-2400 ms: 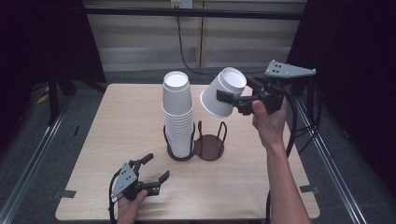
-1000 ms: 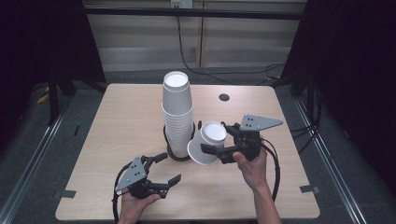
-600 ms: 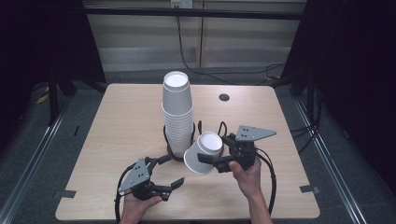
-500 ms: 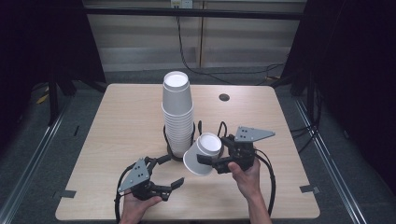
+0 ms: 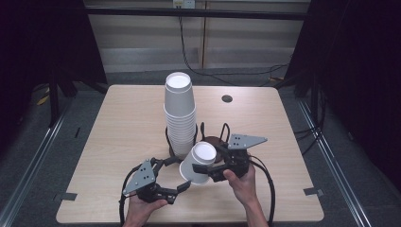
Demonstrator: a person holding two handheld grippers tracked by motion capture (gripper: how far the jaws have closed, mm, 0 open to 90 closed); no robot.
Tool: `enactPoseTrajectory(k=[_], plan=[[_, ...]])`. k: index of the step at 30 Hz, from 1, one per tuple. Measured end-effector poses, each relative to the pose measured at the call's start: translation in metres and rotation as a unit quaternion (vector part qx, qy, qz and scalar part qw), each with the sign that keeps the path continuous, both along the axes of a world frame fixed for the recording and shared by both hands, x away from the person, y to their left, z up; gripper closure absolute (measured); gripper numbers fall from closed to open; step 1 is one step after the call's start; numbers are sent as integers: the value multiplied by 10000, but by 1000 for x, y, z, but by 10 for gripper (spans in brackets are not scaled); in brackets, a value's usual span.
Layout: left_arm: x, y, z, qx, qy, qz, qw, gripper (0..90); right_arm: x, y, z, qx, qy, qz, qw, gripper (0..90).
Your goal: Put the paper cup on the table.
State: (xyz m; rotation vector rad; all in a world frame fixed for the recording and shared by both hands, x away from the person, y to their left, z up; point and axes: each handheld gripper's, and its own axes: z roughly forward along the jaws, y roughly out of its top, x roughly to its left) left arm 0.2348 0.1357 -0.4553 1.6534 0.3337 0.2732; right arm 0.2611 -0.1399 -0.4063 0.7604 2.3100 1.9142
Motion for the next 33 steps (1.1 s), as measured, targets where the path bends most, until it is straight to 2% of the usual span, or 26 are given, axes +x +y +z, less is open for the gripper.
enactPoseTrajectory(k=[4, 5, 8, 16, 22, 26, 28, 31, 33], plan=[[3, -3, -2, 102, 44, -29, 9999, 155, 0, 2, -4, -22, 44, 31, 10000, 225], [4, -4, -4, 75, 104, -107, 9999, 150, -1, 3, -7, 4, 61, 68, 10000, 225], [4, -8, -6, 81, 102, -185, 9997, 152, -1, 4, -9, 7, 71, 80, 9999, 225], [10, -16, -8, 47, 194, -263, 9995, 96, -1, 13, -10, 43, 78, 182, 9998, 226], [14, -21, -11, 28, 266, -360, 9990, 91, -1, 17, -11, 67, 101, 215, 9997, 226], [15, -24, -11, 80, 273, -319, 9991, 97, -1, 18, -10, 27, 68, 228, 9997, 226], [15, -24, -10, 30, 284, -311, 9991, 114, 1, 15, -10, 88, 101, 249, 9996, 224], [16, -23, -11, 153, 324, -345, 9988, 135, 1, 16, -10, 33, 86, 222, 9997, 219], [16, -22, -11, 232, 267, -343, 9988, 146, 1, 18, -11, -27, 68, 232, 9997, 208]])
